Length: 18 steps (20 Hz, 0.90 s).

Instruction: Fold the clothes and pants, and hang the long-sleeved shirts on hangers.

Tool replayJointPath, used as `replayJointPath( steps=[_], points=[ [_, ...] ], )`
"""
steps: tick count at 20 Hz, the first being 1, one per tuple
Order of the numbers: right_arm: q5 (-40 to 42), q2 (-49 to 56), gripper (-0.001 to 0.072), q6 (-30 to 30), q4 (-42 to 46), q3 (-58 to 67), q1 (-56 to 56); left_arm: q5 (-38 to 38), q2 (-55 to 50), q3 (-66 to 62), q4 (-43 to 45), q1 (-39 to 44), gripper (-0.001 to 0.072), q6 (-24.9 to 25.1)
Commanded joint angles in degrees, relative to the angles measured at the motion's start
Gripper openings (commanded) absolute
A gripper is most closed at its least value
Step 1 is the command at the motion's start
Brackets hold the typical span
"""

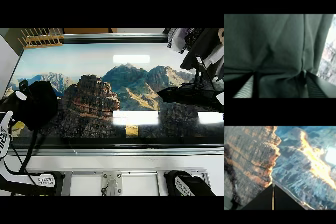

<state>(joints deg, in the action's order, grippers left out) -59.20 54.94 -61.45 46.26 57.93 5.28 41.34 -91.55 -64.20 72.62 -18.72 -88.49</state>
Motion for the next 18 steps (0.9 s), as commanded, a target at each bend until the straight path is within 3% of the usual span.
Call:
replayJointPath(
  steps=[1, 2, 7, 12, 16, 18],
  points=[
    [0.0, 0.0, 0.0032, 0.0, 0.0, 0.0, 0.0, 1.9, -1.7, 0.0, -0.3, 1.8, 0.0224, -0.1],
    [0.0, 0.0, 0.0032, 0.0, 0.0, 0.0, 0.0, 2.4, -1.0, 0.0, -0.3, 2.3, 0.0007, 0.0],
    [0.0, 0.0, 0.0032, 0.0, 0.0, 0.0, 0.0, 2.6, 11.4, -0.2, -2.1, 10.3, 0.0008, 0.0],
    [0.0, 0.0, 0.0032, 0.0, -0.1, 0.0, 0.0, -0.9, 23.0, -0.2, -8.6, 30.5, 0.0008, -0.2],
    [0.0, 0.0, 0.0032, 0.0, -0.5, 0.0, 0.0, -13.6, 22.0, -0.4, -9.7, 47.1, 0.0008, -5.1],
    [0.0, 0.0, 0.0032, 0.0, -0.5, 0.0, 0.0, -15.4, 17.8, -3.4, -9.7, 52.1, 0.0008, -6.4]
  ],
)
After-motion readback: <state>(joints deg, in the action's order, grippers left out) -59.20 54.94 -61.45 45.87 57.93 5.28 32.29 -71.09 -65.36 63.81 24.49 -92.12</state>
